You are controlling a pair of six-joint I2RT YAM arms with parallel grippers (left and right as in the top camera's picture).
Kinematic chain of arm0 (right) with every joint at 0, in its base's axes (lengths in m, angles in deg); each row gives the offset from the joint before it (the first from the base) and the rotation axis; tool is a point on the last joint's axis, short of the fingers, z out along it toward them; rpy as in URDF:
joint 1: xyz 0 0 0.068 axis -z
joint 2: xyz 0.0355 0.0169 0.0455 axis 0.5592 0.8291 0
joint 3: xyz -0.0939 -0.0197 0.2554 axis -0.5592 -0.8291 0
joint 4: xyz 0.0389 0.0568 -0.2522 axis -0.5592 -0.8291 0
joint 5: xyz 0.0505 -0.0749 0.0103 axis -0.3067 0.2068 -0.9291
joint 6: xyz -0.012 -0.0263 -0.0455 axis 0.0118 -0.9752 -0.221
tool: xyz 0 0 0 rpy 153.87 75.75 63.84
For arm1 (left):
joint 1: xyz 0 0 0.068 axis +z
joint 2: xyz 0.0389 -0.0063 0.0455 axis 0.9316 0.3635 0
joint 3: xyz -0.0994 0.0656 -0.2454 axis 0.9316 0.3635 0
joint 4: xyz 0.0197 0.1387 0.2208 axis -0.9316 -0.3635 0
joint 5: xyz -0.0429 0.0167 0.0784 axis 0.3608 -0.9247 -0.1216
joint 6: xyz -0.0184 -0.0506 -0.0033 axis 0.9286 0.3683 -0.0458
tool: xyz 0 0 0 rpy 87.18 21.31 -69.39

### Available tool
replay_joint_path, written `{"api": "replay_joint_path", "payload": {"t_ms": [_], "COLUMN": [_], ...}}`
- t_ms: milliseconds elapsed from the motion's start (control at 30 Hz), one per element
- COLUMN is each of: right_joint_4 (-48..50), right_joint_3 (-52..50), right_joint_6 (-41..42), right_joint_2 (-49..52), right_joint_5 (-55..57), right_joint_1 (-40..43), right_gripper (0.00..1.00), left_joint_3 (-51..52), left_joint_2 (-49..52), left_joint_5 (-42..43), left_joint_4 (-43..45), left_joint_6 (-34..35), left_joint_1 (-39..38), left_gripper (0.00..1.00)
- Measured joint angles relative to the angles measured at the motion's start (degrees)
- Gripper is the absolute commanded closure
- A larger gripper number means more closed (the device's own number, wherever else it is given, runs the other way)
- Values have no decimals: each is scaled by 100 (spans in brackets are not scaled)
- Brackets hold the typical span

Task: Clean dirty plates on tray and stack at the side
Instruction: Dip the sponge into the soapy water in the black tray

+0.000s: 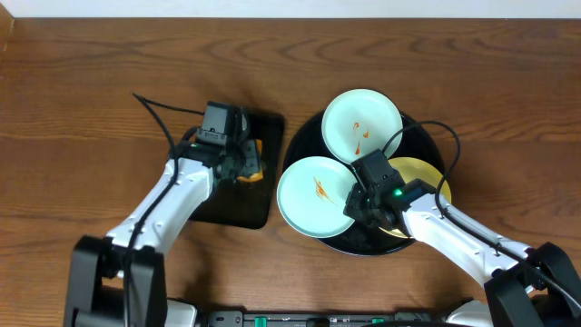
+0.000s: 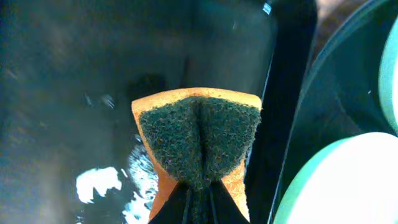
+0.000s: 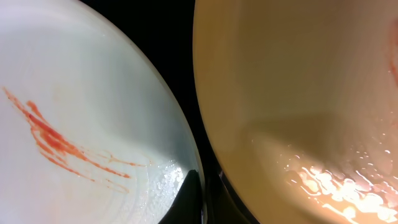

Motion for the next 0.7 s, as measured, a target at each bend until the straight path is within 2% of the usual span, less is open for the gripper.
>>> {"api": "replay_joint_path", "payload": {"t_ms": [267, 700], "right_joint_4": [-2, -103], "right_joint_3": [0, 0], "right_joint_6": [0, 0], "right_joint_2": [0, 0], "right_joint_5": [0, 0], "right_joint_1": [0, 0], "right_gripper": [99, 99], "left_joint_3": [0, 0], "left_joint_2": [153, 376], "left_joint_5": [190, 131], "left_joint_4": [-146, -118], "left_joint_6": [514, 682], "left_joint_1": [-59, -560], "left_gripper": [92, 92]}}
